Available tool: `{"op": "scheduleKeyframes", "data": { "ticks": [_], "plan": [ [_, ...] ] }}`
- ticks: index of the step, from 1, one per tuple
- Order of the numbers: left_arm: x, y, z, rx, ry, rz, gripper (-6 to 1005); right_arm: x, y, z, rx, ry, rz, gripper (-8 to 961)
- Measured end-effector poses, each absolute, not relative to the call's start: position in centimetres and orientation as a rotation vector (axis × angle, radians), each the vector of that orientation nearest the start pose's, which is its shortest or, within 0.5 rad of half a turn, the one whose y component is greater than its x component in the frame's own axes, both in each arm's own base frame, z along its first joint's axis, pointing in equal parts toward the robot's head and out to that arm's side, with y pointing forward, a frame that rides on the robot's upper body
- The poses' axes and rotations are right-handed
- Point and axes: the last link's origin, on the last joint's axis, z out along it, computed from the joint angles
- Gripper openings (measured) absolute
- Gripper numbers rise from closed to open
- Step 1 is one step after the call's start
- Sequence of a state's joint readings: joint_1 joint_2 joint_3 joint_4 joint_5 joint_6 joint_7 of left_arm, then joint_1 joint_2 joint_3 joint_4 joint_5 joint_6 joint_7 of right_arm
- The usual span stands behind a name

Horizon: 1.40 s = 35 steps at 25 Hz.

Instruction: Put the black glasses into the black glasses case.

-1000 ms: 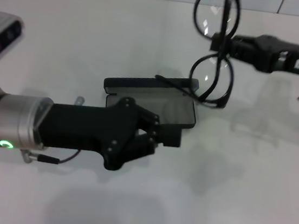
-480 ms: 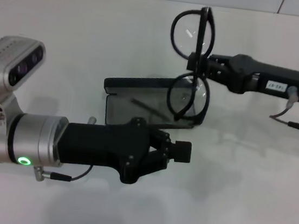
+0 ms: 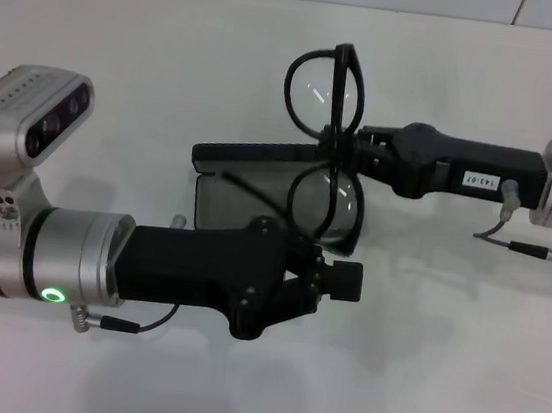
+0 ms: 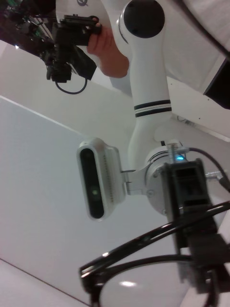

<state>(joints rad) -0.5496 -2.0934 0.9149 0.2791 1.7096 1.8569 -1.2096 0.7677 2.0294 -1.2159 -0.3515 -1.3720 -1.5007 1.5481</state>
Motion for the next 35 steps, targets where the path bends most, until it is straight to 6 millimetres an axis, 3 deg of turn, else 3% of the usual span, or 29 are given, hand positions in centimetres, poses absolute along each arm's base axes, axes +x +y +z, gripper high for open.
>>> {"op": "scheduleKeyframes", "data": {
  "ticks": [21, 35],
  "plan": [
    [-21.0, 27.1, -4.8, -2.933, -0.621, -1.377, -1, 16.5, 33.6, -5.7, -3.004, 0.851, 1.07, 106],
    [-21.0, 27.1, -4.9, -2.925, -0.631, -1.375, -1, 16.5, 33.3, -5.8, -3.021, 0.848, 1.07, 106]
  ]
}}
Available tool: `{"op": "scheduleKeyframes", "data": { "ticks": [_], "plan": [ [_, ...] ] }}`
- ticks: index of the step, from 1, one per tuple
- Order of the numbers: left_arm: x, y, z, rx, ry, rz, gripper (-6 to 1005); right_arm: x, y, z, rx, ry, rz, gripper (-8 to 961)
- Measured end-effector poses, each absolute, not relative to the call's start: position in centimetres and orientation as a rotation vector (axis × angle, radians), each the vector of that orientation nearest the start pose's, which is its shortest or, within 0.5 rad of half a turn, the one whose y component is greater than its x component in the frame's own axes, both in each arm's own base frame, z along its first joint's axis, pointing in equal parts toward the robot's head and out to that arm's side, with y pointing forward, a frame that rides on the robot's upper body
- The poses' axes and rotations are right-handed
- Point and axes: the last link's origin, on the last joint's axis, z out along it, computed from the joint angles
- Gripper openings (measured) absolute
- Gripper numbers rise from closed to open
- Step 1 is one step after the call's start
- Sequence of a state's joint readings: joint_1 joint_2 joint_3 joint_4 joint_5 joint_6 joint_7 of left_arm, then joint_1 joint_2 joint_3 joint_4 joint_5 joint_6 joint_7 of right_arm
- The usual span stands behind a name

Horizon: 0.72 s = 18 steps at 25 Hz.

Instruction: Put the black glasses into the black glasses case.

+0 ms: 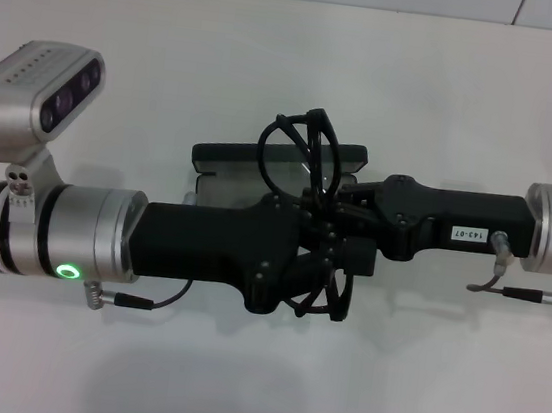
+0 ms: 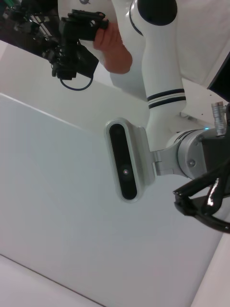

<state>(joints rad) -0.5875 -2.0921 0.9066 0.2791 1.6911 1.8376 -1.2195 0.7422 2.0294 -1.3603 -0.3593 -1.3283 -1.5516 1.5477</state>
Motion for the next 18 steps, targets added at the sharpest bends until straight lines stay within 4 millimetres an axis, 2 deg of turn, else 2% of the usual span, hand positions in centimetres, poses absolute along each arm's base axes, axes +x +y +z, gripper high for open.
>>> {"op": "scheduleKeyframes", "data": {
  "ticks": [11, 18],
  "plan": [
    [-21.1, 27.3, -4.6, -2.913, -0.625, -1.375, -1, 17.0, 33.5, -5.4, -2.981, 0.844, 1.084, 107],
    [-22.1, 27.6, -2.8, -2.864, -0.624, -1.394, -1, 17.4, 34.4, -4.7, -2.93, 0.792, 1.067, 105]
  ]
}}
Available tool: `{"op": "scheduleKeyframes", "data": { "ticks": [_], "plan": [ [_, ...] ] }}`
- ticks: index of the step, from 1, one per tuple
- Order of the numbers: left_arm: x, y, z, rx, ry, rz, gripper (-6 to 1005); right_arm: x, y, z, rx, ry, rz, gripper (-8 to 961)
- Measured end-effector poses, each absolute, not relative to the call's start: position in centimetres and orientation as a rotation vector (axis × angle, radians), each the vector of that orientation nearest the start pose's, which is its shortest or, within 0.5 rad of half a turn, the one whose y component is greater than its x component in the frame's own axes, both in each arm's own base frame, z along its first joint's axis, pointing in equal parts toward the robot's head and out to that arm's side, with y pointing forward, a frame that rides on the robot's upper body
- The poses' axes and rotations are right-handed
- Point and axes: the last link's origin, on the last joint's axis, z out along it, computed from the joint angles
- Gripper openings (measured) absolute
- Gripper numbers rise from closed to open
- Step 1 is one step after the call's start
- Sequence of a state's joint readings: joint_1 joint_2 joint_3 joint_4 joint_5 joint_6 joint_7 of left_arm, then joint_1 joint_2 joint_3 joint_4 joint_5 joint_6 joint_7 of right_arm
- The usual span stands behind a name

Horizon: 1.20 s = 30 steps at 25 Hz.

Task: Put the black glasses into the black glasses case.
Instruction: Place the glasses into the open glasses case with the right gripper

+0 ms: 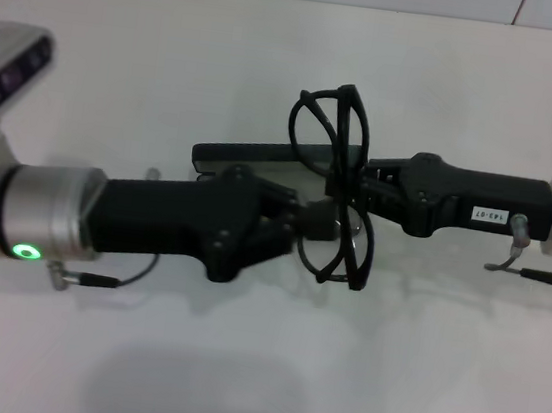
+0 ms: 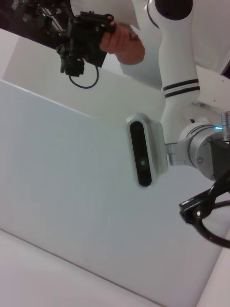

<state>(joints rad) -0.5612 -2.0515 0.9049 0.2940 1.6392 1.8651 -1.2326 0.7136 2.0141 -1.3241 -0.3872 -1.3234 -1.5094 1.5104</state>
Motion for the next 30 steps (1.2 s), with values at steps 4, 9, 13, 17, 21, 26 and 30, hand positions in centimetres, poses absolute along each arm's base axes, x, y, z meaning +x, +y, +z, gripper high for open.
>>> {"op": "scheduleKeyframes", "data": {
  "ticks": [4, 9, 13, 17, 21, 26, 30],
  "plan": [
    [-23.2, 27.9, -1.0, -2.834, -0.633, -1.374, -1, 17.2, 35.0, -3.9, -2.946, 0.671, 0.976, 106],
    [-25.0, 28.1, 1.4, -2.76, -0.659, -1.314, -1, 16.3, 35.7, -3.1, -3.012, 0.535, 0.719, 107],
    [-26.2, 28.1, 2.6, -2.695, -0.7, -1.275, -1, 14.5, 36.4, -2.3, -3.048, 0.317, 0.345, 106],
    [-26.8, 28.0, 2.9, -2.673, -0.726, -1.26, -1, 12.6, 36.5, -1.7, -3.033, 0.143, 0.186, 106],
    [-27.3, 27.9, 2.8, -2.649, -0.785, -1.237, -1, 10.1, 36.6, -1.8, -3.016, -0.045, 0.011, 106],
    [-28.3, 27.6, 3.3, -2.619, -0.812, -1.197, -1, 8.0, 36.5, -3.2, -3.015, -0.238, -0.183, 105],
    [-29.8, 27.0, 4.8, -2.548, -0.822, -1.158, -1, 6.5, 36.2, -5.1, -3.0, -0.406, -0.361, 106]
  ]
}}
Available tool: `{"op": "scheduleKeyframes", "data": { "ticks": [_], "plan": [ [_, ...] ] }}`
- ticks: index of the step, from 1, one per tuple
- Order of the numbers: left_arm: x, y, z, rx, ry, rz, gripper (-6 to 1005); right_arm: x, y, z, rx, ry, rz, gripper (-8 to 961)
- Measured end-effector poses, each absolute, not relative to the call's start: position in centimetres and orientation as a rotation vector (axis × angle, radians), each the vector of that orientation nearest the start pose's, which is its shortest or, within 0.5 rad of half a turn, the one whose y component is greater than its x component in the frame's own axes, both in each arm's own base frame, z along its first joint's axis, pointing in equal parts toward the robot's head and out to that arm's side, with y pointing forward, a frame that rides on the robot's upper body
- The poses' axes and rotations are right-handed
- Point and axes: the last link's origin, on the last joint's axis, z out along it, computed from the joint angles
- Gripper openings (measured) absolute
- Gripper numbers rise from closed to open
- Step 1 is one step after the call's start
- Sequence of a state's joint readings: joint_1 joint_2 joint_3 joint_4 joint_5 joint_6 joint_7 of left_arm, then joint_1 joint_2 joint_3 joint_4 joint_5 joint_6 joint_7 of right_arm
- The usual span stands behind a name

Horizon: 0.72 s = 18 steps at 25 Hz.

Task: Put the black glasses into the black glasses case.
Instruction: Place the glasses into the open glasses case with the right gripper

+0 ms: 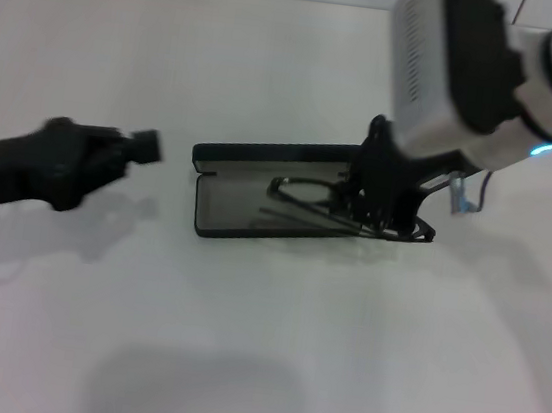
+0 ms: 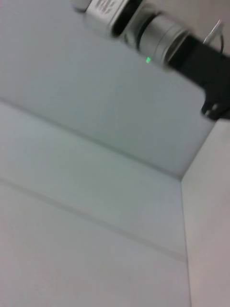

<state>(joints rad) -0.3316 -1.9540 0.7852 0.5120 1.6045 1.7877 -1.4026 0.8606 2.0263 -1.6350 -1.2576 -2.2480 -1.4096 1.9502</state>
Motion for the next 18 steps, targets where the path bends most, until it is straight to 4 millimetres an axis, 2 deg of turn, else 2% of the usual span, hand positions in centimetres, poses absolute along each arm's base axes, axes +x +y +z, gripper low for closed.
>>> {"op": "scheduleKeyframes", "data": {
  "ticks": [5, 11, 18],
  "plan": [
    [-31.5, 25.6, 6.6, -2.472, -0.823, -1.105, -1, 6.1, 35.6, -7.2, -2.953, -0.551, -0.481, 107],
    [-32.1, 25.3, 6.7, -2.432, -0.809, -1.096, -1, 6.8, 35.3, -9.8, -2.845, -0.644, -0.637, 106],
    [-31.9, 25.4, 6.5, -2.443, -0.802, -1.089, -1, 5.8, 35.4, -10.2, -2.815, -0.661, -0.571, 105]
  ]
}}
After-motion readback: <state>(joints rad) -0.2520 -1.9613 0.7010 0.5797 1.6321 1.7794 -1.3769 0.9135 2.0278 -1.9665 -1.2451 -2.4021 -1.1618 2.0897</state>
